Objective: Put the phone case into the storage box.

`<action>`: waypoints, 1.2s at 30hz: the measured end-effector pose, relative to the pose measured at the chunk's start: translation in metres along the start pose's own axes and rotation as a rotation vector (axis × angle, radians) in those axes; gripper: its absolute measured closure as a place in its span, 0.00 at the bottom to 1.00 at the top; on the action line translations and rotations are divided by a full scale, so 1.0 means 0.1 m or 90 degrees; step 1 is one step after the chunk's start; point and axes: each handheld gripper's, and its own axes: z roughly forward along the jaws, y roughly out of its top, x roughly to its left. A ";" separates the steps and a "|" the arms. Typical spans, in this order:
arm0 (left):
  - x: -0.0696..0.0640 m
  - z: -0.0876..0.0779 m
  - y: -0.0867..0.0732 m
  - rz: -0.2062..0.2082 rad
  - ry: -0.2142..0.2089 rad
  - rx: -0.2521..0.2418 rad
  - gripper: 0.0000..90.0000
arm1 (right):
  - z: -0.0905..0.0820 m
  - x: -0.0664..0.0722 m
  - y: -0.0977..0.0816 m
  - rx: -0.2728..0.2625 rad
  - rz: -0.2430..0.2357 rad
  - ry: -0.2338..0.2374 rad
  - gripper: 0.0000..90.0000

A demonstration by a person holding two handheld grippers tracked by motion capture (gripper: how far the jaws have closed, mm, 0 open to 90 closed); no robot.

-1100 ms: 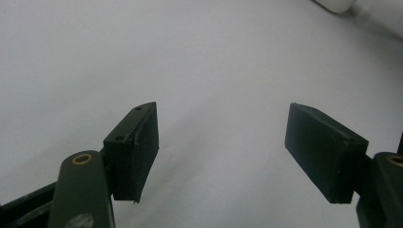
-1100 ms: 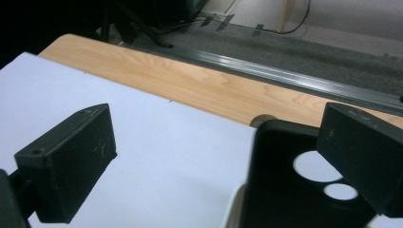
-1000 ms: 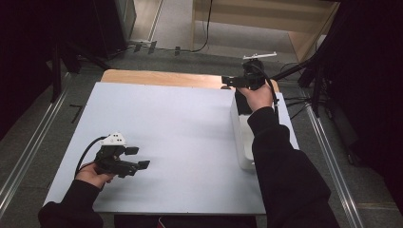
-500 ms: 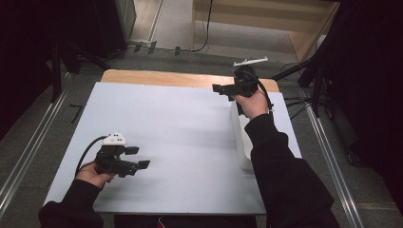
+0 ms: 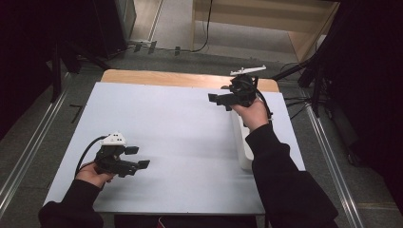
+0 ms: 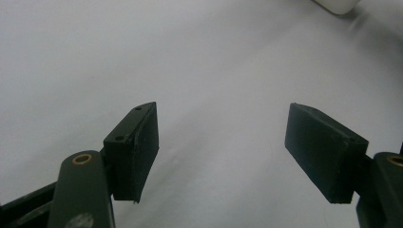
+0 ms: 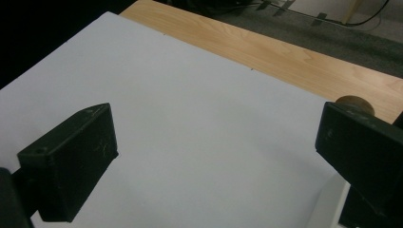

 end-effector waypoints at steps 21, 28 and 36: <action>0.00 -0.01 0.00 -0.001 0.001 -0.001 0.30 | -0.09 0.30 -0.35 0.018 -0.034 0.020 0.15; 0.00 -0.01 0.00 -0.003 0.000 -0.002 0.30 | -0.11 0.38 -0.45 0.024 -0.042 0.040 0.15; 0.00 -0.01 0.00 -0.002 0.001 -0.003 0.30 | -0.15 0.46 -0.61 0.021 -0.050 0.063 0.16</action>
